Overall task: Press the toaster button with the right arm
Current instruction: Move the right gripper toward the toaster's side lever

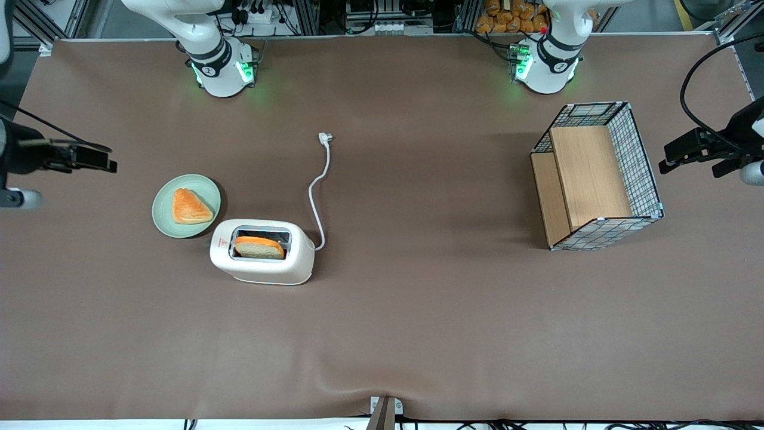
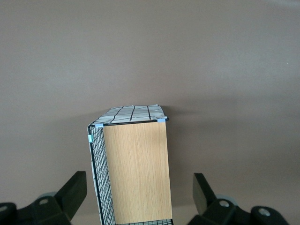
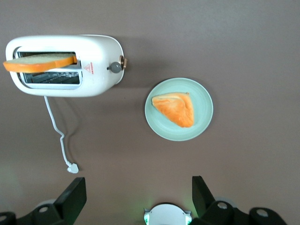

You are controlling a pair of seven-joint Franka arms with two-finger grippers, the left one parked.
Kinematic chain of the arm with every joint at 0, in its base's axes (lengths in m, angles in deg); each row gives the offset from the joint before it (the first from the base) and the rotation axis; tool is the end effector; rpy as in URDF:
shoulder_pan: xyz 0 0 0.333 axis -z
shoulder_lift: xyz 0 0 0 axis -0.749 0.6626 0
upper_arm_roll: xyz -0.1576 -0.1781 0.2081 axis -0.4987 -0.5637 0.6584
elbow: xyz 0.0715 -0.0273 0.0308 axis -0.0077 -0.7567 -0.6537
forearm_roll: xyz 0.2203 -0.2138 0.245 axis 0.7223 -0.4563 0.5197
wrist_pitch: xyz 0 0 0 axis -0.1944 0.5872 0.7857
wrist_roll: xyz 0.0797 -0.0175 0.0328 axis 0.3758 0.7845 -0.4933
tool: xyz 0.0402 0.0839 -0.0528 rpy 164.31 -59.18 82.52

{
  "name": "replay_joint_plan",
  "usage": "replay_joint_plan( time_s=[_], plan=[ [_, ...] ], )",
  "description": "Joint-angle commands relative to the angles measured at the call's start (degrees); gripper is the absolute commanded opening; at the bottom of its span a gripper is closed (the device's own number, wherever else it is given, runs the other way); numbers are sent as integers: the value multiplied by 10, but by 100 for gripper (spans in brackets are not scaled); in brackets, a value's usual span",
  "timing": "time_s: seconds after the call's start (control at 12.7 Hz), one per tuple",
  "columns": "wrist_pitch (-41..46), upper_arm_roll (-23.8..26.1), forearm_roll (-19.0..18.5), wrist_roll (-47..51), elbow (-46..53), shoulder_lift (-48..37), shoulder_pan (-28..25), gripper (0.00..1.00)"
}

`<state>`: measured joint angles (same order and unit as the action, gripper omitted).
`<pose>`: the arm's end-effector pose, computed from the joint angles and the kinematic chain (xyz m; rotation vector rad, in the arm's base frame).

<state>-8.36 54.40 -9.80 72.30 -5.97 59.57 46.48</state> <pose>0.5857 -0.0186 0.5667 -3.0008 0.0493 0.3744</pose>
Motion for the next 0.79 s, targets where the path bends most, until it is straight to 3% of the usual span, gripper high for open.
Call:
replay_joint_plan(
  time_s=[0.0,0.16,0.32,0.39,0.71],
  plan=[
    [-8,-1,7,4,13,35,-22,91],
    [-34,0,31,1,-18,47,-23,54],
    [-81,-1,77,-27,-64,48,-18,8],
    [-113,-1,93,-48,-88,48,-17,0],
    [-195,0,103,-57,-151,53,-27,0]
  ],
)
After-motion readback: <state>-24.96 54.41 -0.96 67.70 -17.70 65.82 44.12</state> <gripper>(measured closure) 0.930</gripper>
